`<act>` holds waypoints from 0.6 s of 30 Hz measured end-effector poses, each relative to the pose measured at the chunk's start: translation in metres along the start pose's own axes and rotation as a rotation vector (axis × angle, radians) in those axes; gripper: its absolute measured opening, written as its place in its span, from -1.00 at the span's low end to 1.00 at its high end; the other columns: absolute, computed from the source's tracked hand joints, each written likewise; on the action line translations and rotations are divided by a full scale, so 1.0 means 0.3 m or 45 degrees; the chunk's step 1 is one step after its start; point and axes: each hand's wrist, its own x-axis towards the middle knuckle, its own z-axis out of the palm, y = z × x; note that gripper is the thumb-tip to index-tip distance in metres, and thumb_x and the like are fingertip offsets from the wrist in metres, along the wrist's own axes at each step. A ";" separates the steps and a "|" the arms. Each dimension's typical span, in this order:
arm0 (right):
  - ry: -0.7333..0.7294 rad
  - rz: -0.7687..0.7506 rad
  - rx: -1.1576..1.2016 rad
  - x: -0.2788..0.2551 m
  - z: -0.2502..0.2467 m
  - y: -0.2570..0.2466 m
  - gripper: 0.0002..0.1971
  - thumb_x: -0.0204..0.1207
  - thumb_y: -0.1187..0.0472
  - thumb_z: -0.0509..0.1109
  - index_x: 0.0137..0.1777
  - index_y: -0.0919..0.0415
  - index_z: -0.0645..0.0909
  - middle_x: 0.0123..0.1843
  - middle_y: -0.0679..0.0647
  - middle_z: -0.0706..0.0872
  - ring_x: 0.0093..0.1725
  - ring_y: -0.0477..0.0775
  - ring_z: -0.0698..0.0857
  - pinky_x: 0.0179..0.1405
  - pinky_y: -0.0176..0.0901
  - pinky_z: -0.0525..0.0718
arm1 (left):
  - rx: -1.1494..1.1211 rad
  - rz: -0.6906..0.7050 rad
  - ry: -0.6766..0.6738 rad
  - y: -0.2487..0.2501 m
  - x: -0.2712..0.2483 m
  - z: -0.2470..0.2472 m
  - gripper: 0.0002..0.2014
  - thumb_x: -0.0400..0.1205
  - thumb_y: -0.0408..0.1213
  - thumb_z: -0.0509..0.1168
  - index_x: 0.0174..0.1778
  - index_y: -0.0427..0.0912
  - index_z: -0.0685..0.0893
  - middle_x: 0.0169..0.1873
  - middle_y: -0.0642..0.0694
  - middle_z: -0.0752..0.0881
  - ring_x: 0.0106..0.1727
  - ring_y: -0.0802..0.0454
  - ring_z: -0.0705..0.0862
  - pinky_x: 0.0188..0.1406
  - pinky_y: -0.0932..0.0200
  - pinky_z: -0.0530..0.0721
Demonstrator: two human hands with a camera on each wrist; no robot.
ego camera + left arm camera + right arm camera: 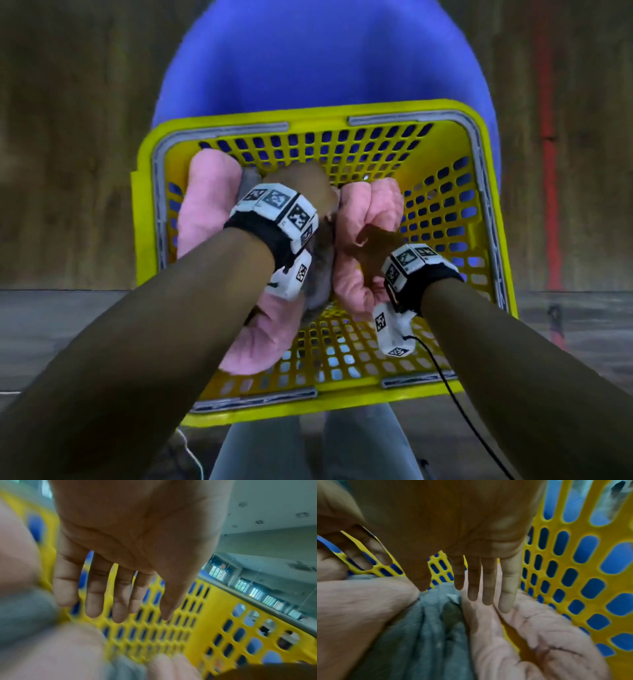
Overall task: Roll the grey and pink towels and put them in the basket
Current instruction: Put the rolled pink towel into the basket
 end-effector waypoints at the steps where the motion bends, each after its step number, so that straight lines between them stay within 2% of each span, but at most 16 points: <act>1: -0.044 -0.001 0.040 -0.015 0.003 -0.044 -0.53 0.58 -0.13 0.30 0.31 0.21 0.55 0.23 0.22 0.68 0.19 0.26 0.66 0.11 -0.12 0.58 | 0.018 -0.058 0.050 -0.041 -0.026 -0.022 -0.70 0.57 0.04 0.27 -0.29 -0.14 0.57 -0.14 -0.14 0.70 -0.17 -0.17 0.65 -0.24 0.12 0.53; 2: -0.062 -0.028 0.059 -0.034 0.007 -0.089 -0.49 0.57 -0.16 0.31 0.35 0.21 0.54 0.24 0.23 0.68 0.21 0.27 0.66 0.12 -0.14 0.56 | 0.012 -0.112 0.121 -0.074 -0.055 -0.042 -0.70 0.57 0.03 0.27 -0.24 -0.16 0.59 -0.11 -0.13 0.72 -0.14 -0.18 0.66 -0.23 0.09 0.55; 3: -0.087 -0.046 0.081 -0.049 0.016 -0.134 -0.45 0.59 -0.18 0.28 0.38 0.23 0.53 0.26 0.28 0.67 0.23 0.29 0.65 0.15 -0.10 0.57 | 0.007 -0.170 0.213 -0.118 -0.085 -0.055 -0.71 0.58 0.04 0.26 -0.13 -0.15 0.61 -0.03 -0.14 0.72 -0.03 -0.22 0.67 -0.13 0.00 0.60; 4: -0.138 -0.053 0.095 -0.065 0.036 -0.167 -0.42 0.61 -0.21 0.22 0.39 0.27 0.52 0.27 0.33 0.66 0.25 0.32 0.64 0.19 -0.01 0.60 | -0.014 -0.273 0.262 -0.166 -0.128 -0.060 -0.67 0.60 0.07 0.23 0.04 -0.14 0.60 0.09 -0.18 0.67 0.11 -0.28 0.64 -0.03 -0.10 0.60; 6: -0.230 -0.021 0.178 -0.085 0.080 -0.219 -0.37 0.63 -0.26 0.11 0.32 0.31 0.56 0.25 0.37 0.68 0.21 0.35 0.67 0.19 0.13 0.65 | -0.083 -0.416 0.276 -0.232 -0.212 -0.055 -0.48 0.65 0.14 0.16 0.35 -0.20 0.46 0.30 -0.27 0.53 0.29 -0.36 0.54 0.11 -0.21 0.57; 8: -0.309 0.084 0.427 -0.107 0.120 -0.256 -0.34 0.57 -0.34 0.10 0.21 0.26 0.61 0.16 0.32 0.72 0.09 0.33 0.72 0.08 0.18 0.73 | -0.105 -0.437 0.242 -0.259 -0.286 -0.026 -0.45 0.65 0.06 0.21 0.44 -0.22 0.36 0.39 -0.30 0.43 0.35 -0.40 0.48 0.18 -0.24 0.56; 10: -0.309 0.198 0.688 -0.126 0.146 -0.286 -0.36 0.47 -0.44 0.16 0.16 0.13 0.59 0.10 0.22 0.72 -0.01 0.26 0.73 -0.06 0.12 0.76 | -0.103 -0.490 0.221 -0.276 -0.336 0.001 -0.42 0.61 -0.11 0.30 0.49 -0.19 0.27 0.46 -0.31 0.32 0.39 -0.38 0.43 0.22 -0.19 0.54; 13: -0.260 0.120 0.724 -0.145 0.165 -0.308 -0.47 0.41 -0.42 0.27 -0.02 0.07 0.63 0.02 0.11 0.76 -0.14 0.08 0.73 -0.15 -0.08 0.74 | -0.126 -0.539 0.187 -0.281 -0.374 0.023 -0.29 0.60 -0.21 0.32 0.61 -0.12 0.10 0.49 -0.36 0.26 0.36 -0.38 0.46 0.25 -0.12 0.52; 15: -0.210 0.097 0.730 -0.160 0.169 -0.313 -0.47 0.41 -0.32 0.39 0.14 0.11 0.64 0.04 0.05 0.74 -0.18 -0.01 0.70 -0.21 -0.17 0.70 | -0.120 -0.531 0.161 -0.287 -0.374 0.031 -0.21 0.62 -0.22 0.32 0.67 -0.09 -0.02 0.45 -0.42 0.32 0.30 -0.37 0.55 0.22 -0.12 0.57; 16: -0.188 0.103 0.739 -0.165 0.172 -0.312 -0.43 0.40 -0.28 0.43 0.23 0.14 0.62 0.06 0.05 0.73 -0.12 0.03 0.70 -0.13 -0.13 0.71 | -0.131 -0.530 0.150 -0.294 -0.371 0.034 -0.19 0.62 -0.23 0.32 0.67 -0.08 -0.06 0.40 -0.43 0.40 0.26 -0.35 0.59 0.18 -0.11 0.60; 18: -0.150 0.111 0.737 -0.186 0.166 -0.317 -0.44 0.40 -0.20 0.47 0.26 0.16 0.59 0.10 0.09 0.73 0.01 0.12 0.70 0.00 -0.05 0.70 | -0.172 -0.502 0.154 -0.317 -0.361 0.039 -0.15 0.60 -0.28 0.34 0.68 -0.11 -0.08 0.28 -0.41 0.55 0.20 -0.32 0.65 0.09 -0.09 0.62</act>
